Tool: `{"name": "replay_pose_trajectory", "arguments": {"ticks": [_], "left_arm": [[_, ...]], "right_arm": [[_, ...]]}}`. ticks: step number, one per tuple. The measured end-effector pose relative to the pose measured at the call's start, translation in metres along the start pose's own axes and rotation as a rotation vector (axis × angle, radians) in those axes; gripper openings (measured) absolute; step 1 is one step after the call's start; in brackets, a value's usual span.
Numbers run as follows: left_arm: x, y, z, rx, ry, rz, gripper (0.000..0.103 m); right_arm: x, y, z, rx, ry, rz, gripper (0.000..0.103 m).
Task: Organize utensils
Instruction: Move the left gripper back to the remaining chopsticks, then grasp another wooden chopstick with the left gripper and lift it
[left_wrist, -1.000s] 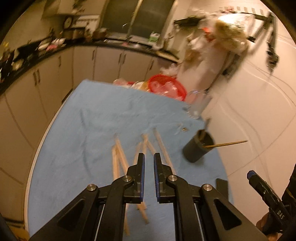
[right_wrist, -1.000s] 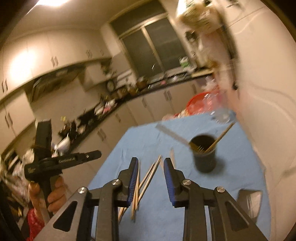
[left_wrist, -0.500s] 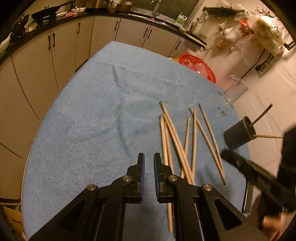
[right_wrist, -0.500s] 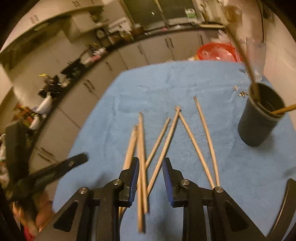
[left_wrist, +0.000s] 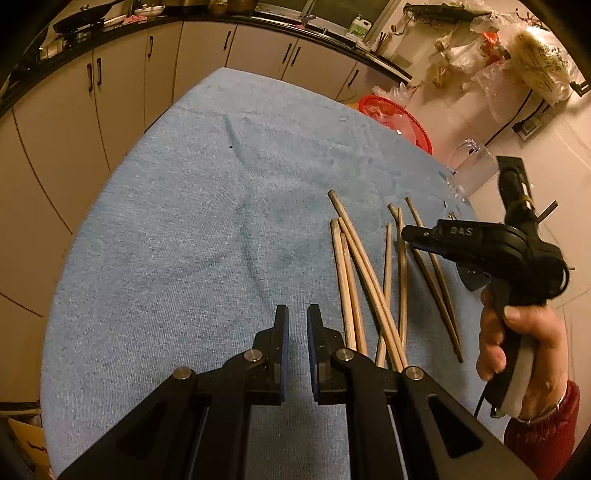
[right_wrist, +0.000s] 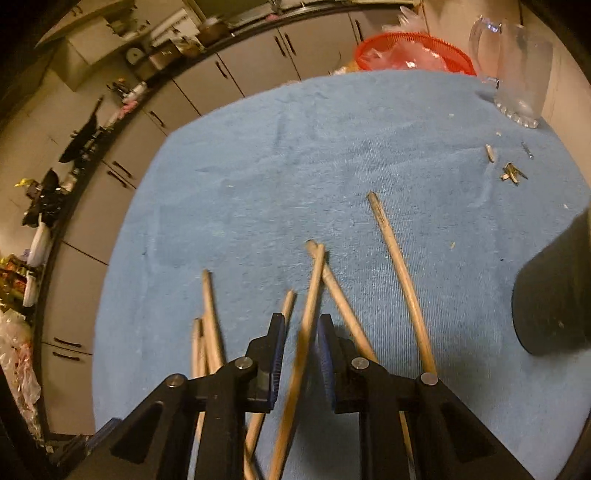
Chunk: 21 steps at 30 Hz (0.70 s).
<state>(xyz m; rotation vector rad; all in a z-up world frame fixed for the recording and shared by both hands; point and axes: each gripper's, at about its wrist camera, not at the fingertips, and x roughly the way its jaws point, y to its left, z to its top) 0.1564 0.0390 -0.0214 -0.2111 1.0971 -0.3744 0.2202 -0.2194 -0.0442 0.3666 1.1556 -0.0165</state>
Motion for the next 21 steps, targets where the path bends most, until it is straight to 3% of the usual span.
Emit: {"name": "replay_pose_trajectory", "arguments": {"ticks": [5,11,14,21], "left_arm": [[0.008,-0.002,0.005,-0.002,0.017,0.005,0.009],[0.021,-0.008,0.016,-0.008,0.049,0.011,0.009],[0.033,-0.014,0.025,-0.016,0.084,-0.003,0.009],[0.064,-0.036,0.048,-0.017,0.137,0.009,0.009]], "right_arm": [[0.015,0.007,0.007,-0.037,0.021,-0.040,0.019],[0.016,0.031,0.001,-0.235,0.025,-0.135,0.012],[0.008,0.027,-0.013,-0.278,0.034,-0.114,0.007],[-0.010,0.006,-0.037,-0.231,0.040,-0.009,0.007]]}}
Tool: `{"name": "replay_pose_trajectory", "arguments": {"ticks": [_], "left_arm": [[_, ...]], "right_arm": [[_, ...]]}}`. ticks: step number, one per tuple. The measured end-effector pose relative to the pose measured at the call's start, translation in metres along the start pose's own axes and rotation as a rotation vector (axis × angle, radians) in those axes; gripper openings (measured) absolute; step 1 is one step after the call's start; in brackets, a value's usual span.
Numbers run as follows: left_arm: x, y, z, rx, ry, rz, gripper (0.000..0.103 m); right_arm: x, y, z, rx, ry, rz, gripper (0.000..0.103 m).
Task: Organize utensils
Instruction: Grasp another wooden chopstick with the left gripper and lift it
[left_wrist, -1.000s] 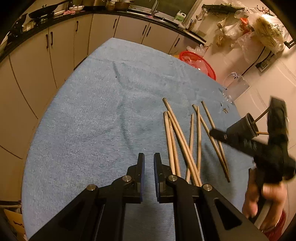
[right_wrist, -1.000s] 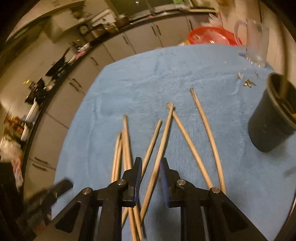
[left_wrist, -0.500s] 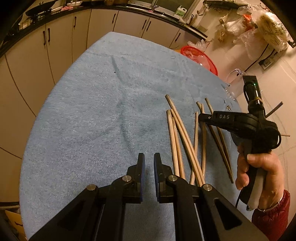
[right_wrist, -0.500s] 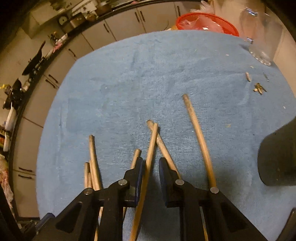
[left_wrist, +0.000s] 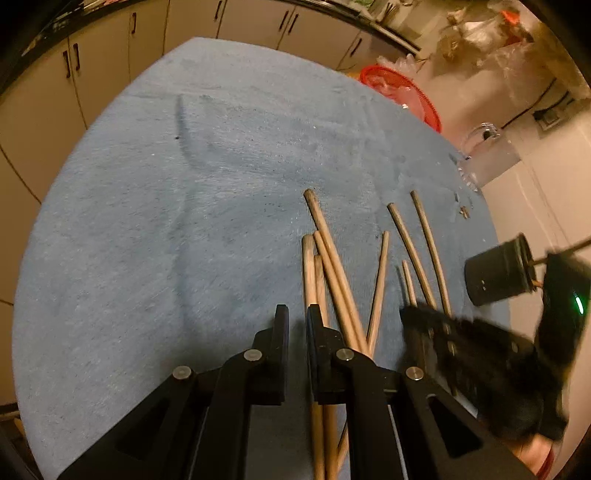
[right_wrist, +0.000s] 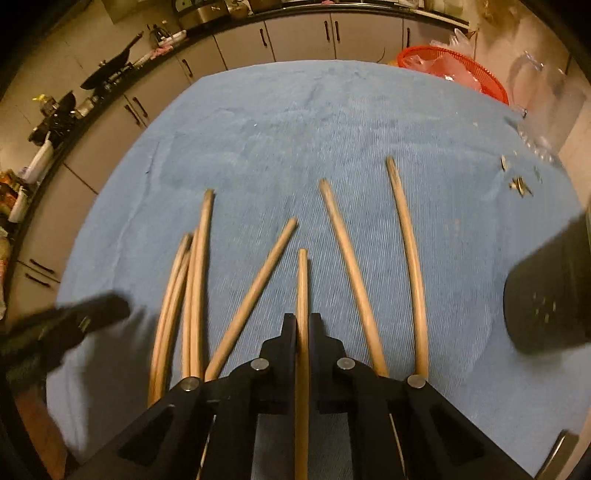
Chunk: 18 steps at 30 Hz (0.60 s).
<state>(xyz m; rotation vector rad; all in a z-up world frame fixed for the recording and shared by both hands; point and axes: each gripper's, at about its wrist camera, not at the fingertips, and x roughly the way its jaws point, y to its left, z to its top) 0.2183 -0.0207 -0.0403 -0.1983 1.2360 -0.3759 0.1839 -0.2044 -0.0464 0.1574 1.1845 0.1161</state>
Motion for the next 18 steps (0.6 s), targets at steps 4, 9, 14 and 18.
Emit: {"name": "replay_pose_trajectory", "arguments": {"ticks": [4,9,14,18], "left_arm": [[0.011,-0.012,0.006,0.020,0.001,0.061,0.009],[0.023,-0.016,0.011,0.031,0.014,0.104,0.009],[0.028,-0.020,0.013,0.073,0.033,0.147,0.009],[0.027,-0.026,0.007,0.127,0.036,0.232,0.009]], "right_arm": [[-0.006,-0.004,-0.013,0.016,-0.002,0.034,0.007],[-0.006,-0.004,-0.018,0.027,-0.001,0.058,0.007],[-0.001,-0.003,-0.012,0.021,0.013,0.054,0.009],[0.002,-0.004,-0.008,0.009,0.031,0.036,0.009]]}}
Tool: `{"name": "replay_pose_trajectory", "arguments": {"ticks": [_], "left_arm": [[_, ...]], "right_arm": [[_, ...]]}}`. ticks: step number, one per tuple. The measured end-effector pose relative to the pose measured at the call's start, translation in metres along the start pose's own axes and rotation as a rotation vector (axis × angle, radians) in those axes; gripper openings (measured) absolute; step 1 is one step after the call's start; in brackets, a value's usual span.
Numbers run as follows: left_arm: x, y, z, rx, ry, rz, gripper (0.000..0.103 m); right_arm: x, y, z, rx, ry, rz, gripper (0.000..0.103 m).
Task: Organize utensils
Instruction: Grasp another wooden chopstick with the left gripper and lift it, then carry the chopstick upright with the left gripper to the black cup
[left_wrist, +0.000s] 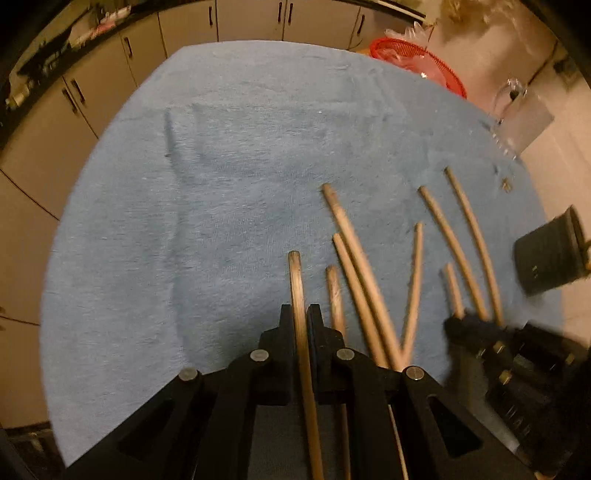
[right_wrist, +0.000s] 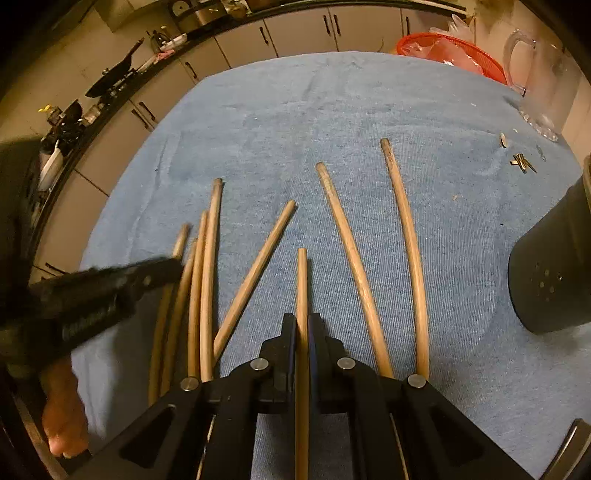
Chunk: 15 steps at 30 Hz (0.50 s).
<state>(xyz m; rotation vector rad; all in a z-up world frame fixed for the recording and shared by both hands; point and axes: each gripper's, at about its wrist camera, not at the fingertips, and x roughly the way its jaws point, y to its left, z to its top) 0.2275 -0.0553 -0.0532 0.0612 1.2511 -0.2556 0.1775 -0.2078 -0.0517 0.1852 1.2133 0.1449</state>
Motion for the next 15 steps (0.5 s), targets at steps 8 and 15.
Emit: {"name": "replay_pose_trajectory", "arguments": {"ticks": [8,15], "left_arm": [[-0.006,0.021,-0.004,-0.029,-0.050,-0.082,0.007],[-0.086,0.043,-0.042,-0.048,-0.255,-0.161,0.007]], "right_arm": [[-0.004,0.004,-0.001,-0.034,-0.035,-0.018,0.007],[-0.085,0.022,-0.030,-0.060,-0.306,0.051,0.007]]}}
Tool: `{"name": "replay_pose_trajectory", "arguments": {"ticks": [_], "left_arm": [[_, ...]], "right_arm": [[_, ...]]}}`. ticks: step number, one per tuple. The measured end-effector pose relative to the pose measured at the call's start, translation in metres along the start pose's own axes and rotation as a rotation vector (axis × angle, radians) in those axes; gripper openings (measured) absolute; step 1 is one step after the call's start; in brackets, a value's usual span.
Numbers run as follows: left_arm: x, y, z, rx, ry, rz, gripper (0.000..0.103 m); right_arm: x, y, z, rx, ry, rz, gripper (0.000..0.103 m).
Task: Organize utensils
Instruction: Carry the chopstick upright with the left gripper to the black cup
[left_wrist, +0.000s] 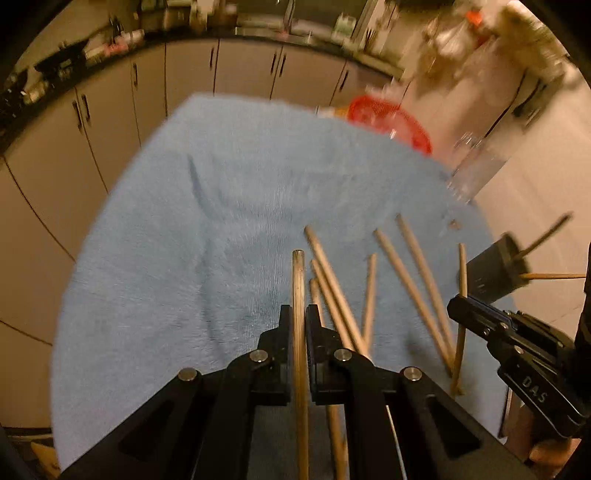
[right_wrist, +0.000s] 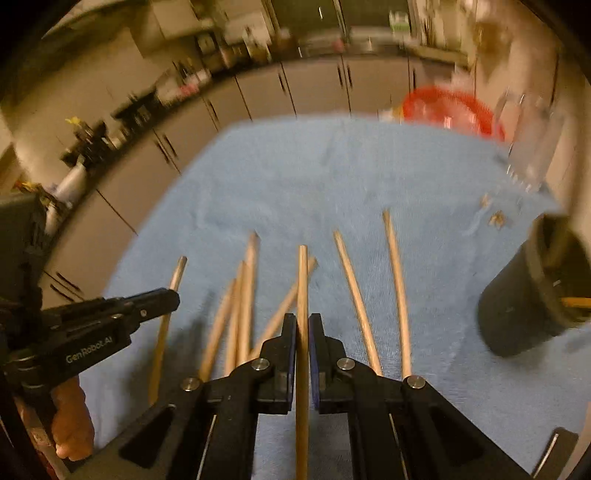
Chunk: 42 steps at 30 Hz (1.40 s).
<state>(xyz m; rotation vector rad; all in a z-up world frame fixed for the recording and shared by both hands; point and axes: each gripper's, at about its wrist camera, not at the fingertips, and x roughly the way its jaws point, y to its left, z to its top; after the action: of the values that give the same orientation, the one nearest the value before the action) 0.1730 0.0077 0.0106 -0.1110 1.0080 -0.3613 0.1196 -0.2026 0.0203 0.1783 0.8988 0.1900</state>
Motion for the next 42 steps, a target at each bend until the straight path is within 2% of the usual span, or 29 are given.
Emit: {"name": "replay_pose_trajectory", "arguments": {"ticks": [4,8,12,20,42], "left_arm": [[-0.049,-0.003,-0.006,0.004,-0.108,-0.027,0.007],[-0.077,-0.014,-0.012,0.008,-0.168,-0.029,0.007],[-0.091,-0.018,-0.018,0.022,-0.209,-0.030,0.007],[-0.111,-0.039,-0.023,0.047,-0.243,-0.029,0.007],[-0.132,-0.067,-0.021,0.096,-0.256,-0.072,0.007]], "right_arm": [[-0.062,0.016,-0.014,-0.041,-0.194,0.031,0.007],[-0.099,0.024,-0.031,-0.051,-0.311,0.024,0.007],[-0.115,0.025,-0.045,-0.040,-0.356,0.028,0.007],[-0.132,0.021,-0.055,-0.039,-0.381,0.015,0.007],[-0.192,-0.024,-0.061,0.075,-0.508,-0.014,0.007]]}}
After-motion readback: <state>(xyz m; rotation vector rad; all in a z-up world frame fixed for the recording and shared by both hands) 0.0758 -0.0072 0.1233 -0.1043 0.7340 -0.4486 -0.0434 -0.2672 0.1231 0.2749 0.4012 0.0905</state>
